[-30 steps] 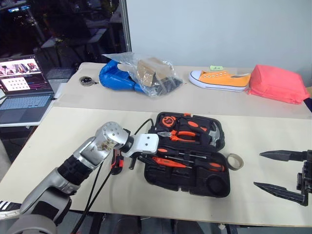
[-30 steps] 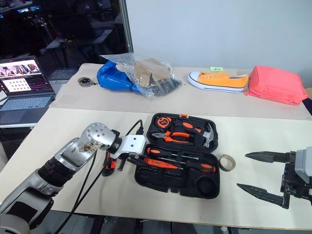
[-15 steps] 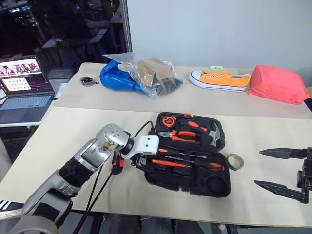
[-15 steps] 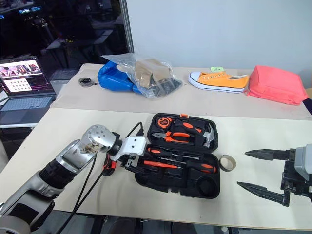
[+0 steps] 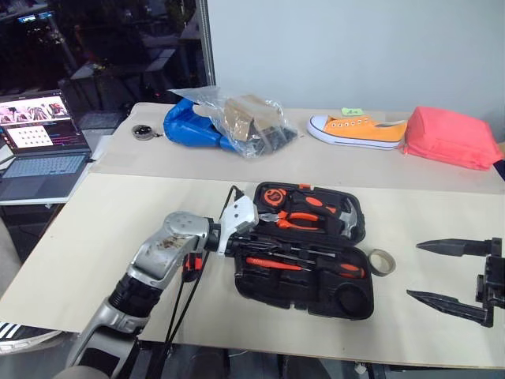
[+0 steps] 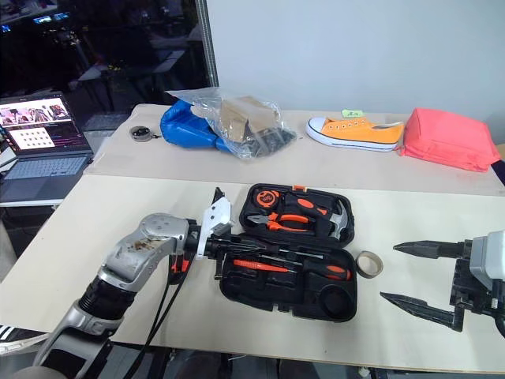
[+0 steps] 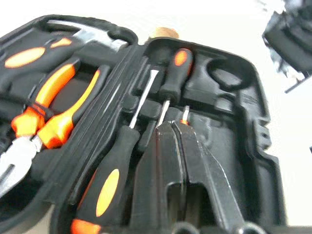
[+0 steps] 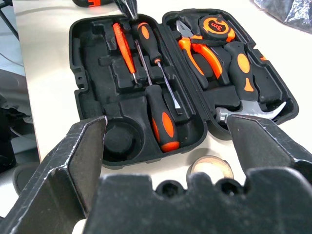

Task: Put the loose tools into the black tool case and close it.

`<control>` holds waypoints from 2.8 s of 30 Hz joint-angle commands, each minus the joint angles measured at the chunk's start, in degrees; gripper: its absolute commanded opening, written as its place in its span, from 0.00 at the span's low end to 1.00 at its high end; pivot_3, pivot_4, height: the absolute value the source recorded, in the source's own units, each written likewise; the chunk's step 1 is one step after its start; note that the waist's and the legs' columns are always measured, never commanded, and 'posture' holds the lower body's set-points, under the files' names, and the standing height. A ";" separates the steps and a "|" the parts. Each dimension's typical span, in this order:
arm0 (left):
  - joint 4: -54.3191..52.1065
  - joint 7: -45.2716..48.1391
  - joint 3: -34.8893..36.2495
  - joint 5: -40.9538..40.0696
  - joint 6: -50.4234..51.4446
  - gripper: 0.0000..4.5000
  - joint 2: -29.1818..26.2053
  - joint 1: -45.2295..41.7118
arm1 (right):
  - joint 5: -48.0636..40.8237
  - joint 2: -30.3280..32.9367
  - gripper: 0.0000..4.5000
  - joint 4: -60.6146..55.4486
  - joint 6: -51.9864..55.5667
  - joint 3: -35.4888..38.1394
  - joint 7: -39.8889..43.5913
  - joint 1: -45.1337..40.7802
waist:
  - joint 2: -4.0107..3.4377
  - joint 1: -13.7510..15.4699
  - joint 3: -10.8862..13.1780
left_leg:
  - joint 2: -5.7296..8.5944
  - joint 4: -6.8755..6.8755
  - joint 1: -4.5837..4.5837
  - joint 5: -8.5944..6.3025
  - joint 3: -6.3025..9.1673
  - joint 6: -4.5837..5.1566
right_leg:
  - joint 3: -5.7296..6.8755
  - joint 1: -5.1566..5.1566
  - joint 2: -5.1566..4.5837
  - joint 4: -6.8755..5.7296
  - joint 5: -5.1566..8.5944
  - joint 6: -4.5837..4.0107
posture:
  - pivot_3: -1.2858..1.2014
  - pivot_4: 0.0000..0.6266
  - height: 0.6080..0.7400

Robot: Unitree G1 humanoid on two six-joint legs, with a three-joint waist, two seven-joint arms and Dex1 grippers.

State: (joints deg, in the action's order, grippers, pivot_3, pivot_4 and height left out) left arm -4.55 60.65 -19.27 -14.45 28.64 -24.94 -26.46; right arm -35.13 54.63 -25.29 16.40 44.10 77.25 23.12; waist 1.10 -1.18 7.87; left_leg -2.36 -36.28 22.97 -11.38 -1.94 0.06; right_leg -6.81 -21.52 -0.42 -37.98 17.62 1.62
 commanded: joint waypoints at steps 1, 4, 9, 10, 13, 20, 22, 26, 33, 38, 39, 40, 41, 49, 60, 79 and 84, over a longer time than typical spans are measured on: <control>1.06 0.43 -2.55 3.20 -5.13 0.01 -1.43 2.83 | -0.84 -0.25 1.00 -1.53 0.01 1.57 -0.28 0.09 | 0.03 0.01 0.02 | 0.00 0.01 -0.07 0.00 0.02 0.00 | -0.01 0.08 0.00 0.00 0.00 0.00 | 0.52 0.24 1.00; 3.84 1.12 -5.98 6.34 -7.16 0.01 -2.54 4.56 | -0.95 -0.36 1.00 -1.89 0.20 1.80 -0.31 0.47 | 0.00 0.16 0.00 | 0.00 0.00 -0.24 0.00 0.03 0.00 | 0.05 0.31 -0.03 0.07 0.01 0.01 | 0.52 0.24 1.00; 6.00 2.47 -8.57 8.79 -11.66 0.01 -3.52 5.41 | -1.09 -0.19 1.00 -1.95 0.50 2.02 -0.22 0.63 | 0.02 0.17 -0.02 | 0.00 0.06 -0.81 -0.01 0.02 -0.01 | 0.01 1.04 -0.10 0.24 0.06 0.06 | 0.52 0.24 1.00; 6.29 2.51 -8.76 9.20 -12.24 0.01 -3.59 5.48 | -1.09 -0.17 1.00 -1.99 0.56 1.97 -0.24 0.61 | 0.02 0.14 -0.02 | -0.03 0.07 -0.86 -0.02 0.03 -0.01 | 0.02 1.16 -0.10 0.30 0.07 0.07 | 0.52 0.24 1.00; 7.50 2.37 -9.48 10.93 -13.32 0.01 -3.88 5.24 | -1.04 -0.13 1.00 -2.08 0.64 1.65 -0.31 0.50 | 0.01 0.06 -0.06 | -0.14 0.12 -0.91 -0.02 0.03 -0.01 | -0.07 1.29 -0.10 0.40 0.08 0.08 | 0.52 0.24 1.00; 9.37 3.01 -9.42 9.54 -5.53 0.01 -2.81 3.63 | -1.07 0.07 1.00 -1.98 0.57 0.26 -0.27 -0.32 | -0.05 0.16 -0.15 | -0.11 0.10 -0.96 -0.02 0.00 -0.01 | -0.09 1.29 -0.11 0.42 0.08 0.10 | 0.52 0.24 1.00; 9.47 2.71 -9.08 9.32 -5.52 0.01 -2.56 3.71 | -1.08 0.18 1.00 -1.90 0.58 -0.22 -0.34 -0.78 | -0.06 0.14 -0.17 | -0.11 0.11 -0.97 -0.02 0.00 -0.01 | -0.09 1.28 -0.10 0.42 0.08 0.10 | 0.52 0.24 1.00; 4.03 2.32 -1.73 1.23 -4.72 0.01 -0.58 4.83 | -1.28 -0.02 1.00 -2.39 0.70 -0.66 -0.51 -1.09 | -0.10 0.07 -0.20 | -0.13 0.14 -0.94 -0.02 0.02 -0.01 | -0.12 1.29 -0.10 0.42 0.08 0.10 | 0.52 0.24 1.00; -10.84 1.00 9.72 -12.63 9.77 0.01 -4.96 7.96 | -1.03 -0.67 1.00 -1.22 -0.20 -3.58 -1.14 -2.84 | 0.10 -0.78 -0.03 | -0.24 0.18 -0.59 -0.01 0.17 -0.01 | -0.05 0.68 -0.04 0.39 0.08 0.11 | 0.52 0.24 1.00; -7.52 -2.61 6.23 -8.23 7.87 0.01 -3.73 7.27 | -0.50 -0.73 1.00 -0.54 -0.53 -6.60 -1.68 -5.29 | 0.12 -0.70 0.01 | -0.09 0.27 -0.53 -0.02 0.21 0.00 | -0.09 0.66 -0.19 0.50 0.12 0.17 | 0.52 0.24 1.00; -5.89 -2.74 4.33 -5.95 5.57 0.01 -3.72 7.32 | -0.56 -0.57 1.00 -0.39 -0.46 -6.79 -1.69 -5.73 | 0.13 -0.65 0.02 | -0.05 0.27 -0.53 -0.02 0.22 0.00 | -0.08 0.67 -0.22 0.52 0.12 0.17 | 0.52 0.24 1.00; -4.78 -2.73 3.01 -4.38 3.87 0.01 -3.76 7.39 | -0.59 -0.46 1.00 -0.27 -0.41 -6.88 -1.68 -6.03 | 0.13 -0.62 0.02 | -0.02 0.27 -0.52 -0.02 0.22 0.00 | -0.08 0.66 -0.24 0.53 0.11 0.18 | 0.52 0.24 1.00; -3.78 -2.61 2.12 -3.29 2.50 0.01 -3.75 7.51 | -0.61 -0.35 1.00 -0.22 -0.39 -6.77 -1.58 -6.08 | 0.14 -0.60 0.03 | 0.04 0.27 -0.50 -0.02 0.23 0.00 | -0.07 0.65 -0.24 0.55 0.11 0.18 | 0.52 0.24 1.00; 3.03 -5.67 0.24 0.98 -2.19 0.01 -1.67 5.84 | -0.84 -0.88 1.00 -1.75 0.10 -4.34 -1.38 -3.76 | 0.14 0.05 0.02 | 0.23 0.30 -0.64 -0.02 0.29 0.02 | -0.07 0.80 -0.35 0.56 0.10 0.22 | 0.52 0.24 1.00; -1.93 -7.18 7.06 -8.19 9.01 0.01 0.60 4.96 | -2.01 -1.05 1.00 -3.40 0.71 -5.00 -2.68 -3.21 | 0.11 -0.38 0.01 | 0.32 0.30 -0.84 0.03 0.35 0.10 | -0.15 1.10 -0.47 0.66 0.04 0.35 | 0.52 0.24 1.00; -40.13 -50.71 37.83 -16.46 48.56 0.98 4.50 17.33 | -4.97 -1.62 1.00 -2.33 2.12 -17.19 -5.76 -14.23 | 0.17 0.06 0.06 | 0.55 0.26 0.17 -0.11 0.82 0.23 | 0.19 0.44 -0.74 0.85 -0.13 0.21 | 0.52 0.24 1.00; -41.90 -55.92 36.18 -14.62 62.06 1.00 9.41 14.14 | -4.94 -0.86 1.00 -0.11 2.21 -19.30 -4.64 -18.85 | 0.20 0.41 0.07 | 0.62 0.20 0.13 -0.10 0.85 0.24 | 0.26 0.49 -0.76 0.84 -0.15 0.25 | 0.52 0.24 1.00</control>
State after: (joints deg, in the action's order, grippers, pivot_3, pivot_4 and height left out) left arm -44.78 6.38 17.74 -30.02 87.05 -15.88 -10.81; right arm -39.08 52.77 -25.62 18.79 24.82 72.34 5.51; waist 1.29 -0.76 7.94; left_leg -1.72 -36.09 23.11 -11.48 -1.07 0.30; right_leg -6.54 -21.04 -1.18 -37.13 17.47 1.87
